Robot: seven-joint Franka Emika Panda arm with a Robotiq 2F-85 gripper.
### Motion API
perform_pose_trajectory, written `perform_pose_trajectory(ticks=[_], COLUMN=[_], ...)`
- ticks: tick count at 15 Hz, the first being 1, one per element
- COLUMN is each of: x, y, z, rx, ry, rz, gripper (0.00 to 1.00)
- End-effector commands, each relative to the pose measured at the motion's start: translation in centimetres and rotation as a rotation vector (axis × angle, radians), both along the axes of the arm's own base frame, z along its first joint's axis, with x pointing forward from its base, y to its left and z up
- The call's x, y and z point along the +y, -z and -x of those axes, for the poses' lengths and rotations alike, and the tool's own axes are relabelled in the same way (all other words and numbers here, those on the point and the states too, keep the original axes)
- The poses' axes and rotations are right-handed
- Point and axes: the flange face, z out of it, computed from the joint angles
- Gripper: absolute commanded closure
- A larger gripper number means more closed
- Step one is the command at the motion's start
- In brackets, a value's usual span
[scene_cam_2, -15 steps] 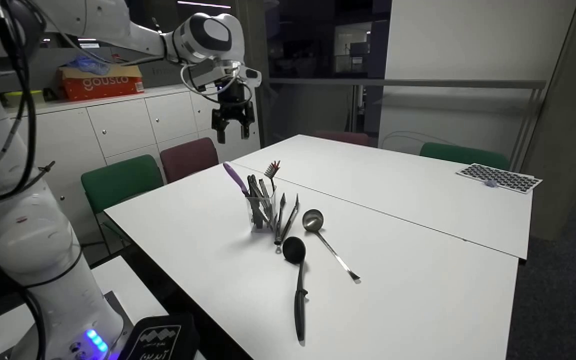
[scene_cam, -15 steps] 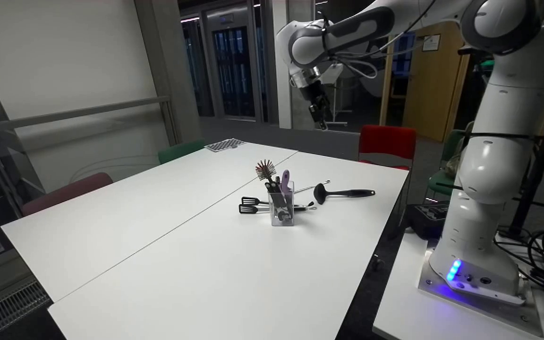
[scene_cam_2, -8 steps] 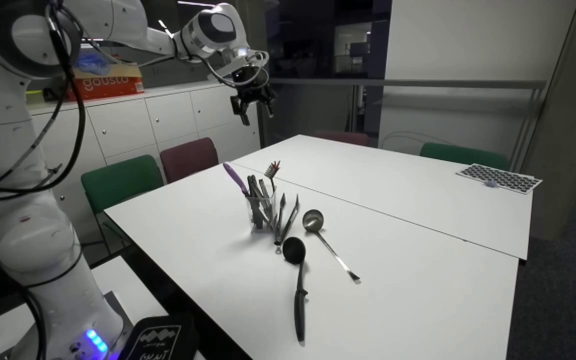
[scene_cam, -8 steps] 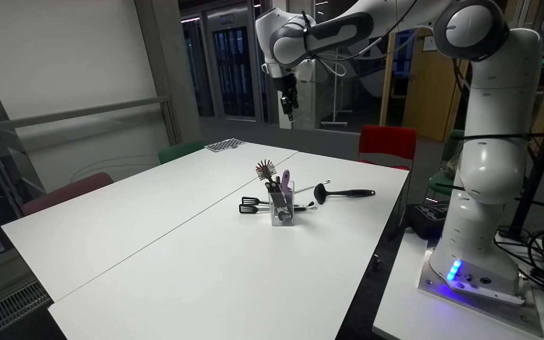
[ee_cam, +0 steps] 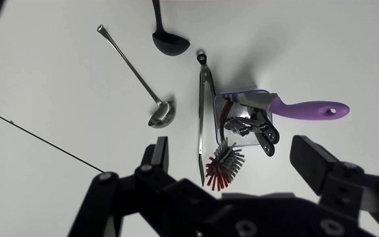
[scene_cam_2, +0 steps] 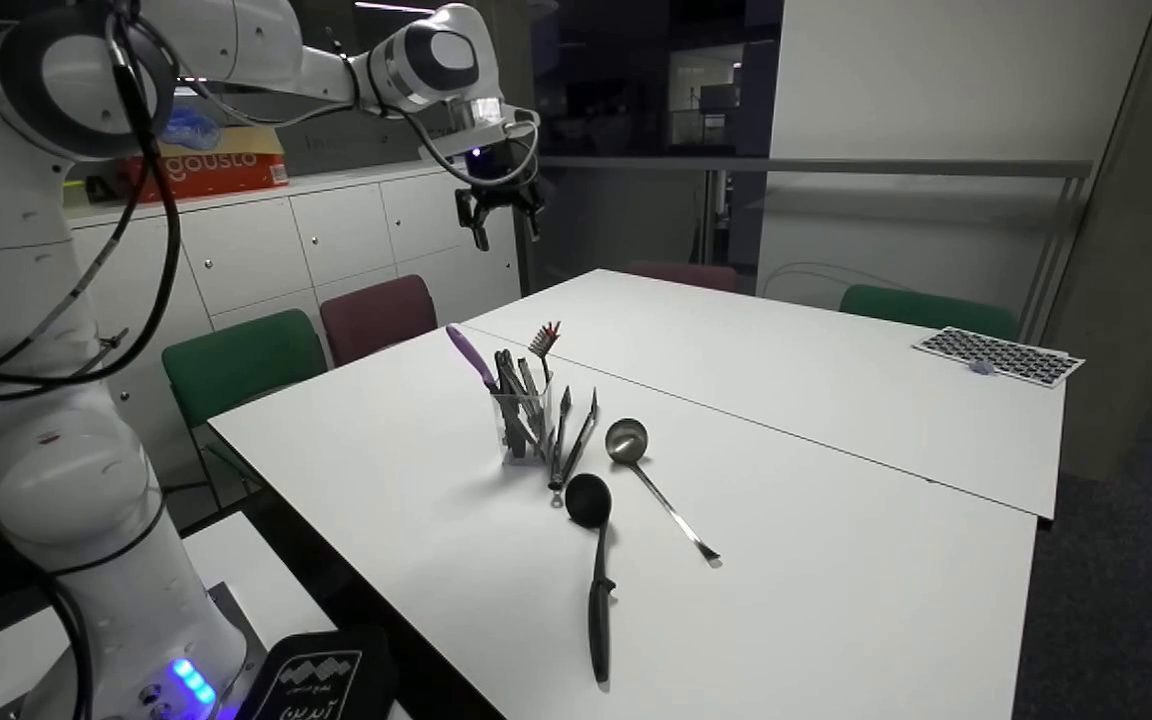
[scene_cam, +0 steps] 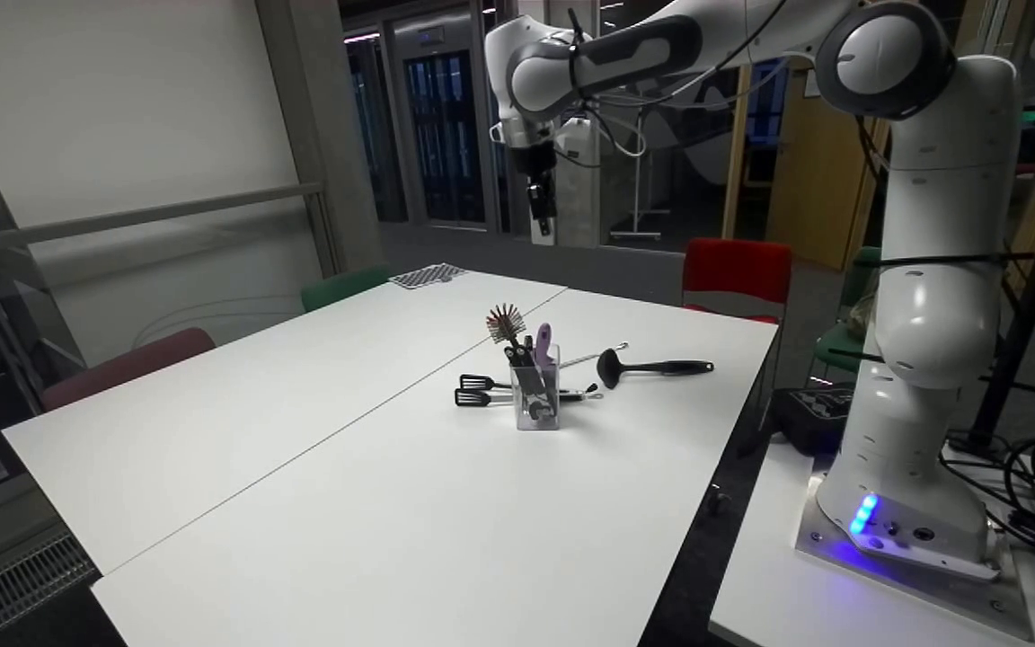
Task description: Take the can open out of the holder and put it on the table
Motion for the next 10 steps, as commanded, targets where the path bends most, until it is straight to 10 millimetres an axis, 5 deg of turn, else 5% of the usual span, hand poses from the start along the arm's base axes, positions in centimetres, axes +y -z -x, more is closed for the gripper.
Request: perform_pose_trajectory(ticks=[1,5,10], x=[0.0,-0.2,2.2], y=[0.0,4.2,10.8], z=[-0.1,-3.8,-7.5], rx=[0.001,-0.036,0.129], ry=[0.000,-0.180,-0.239], rz=[0.000,-0.115,-0.254], gripper=[0.00,0.00,0.00])
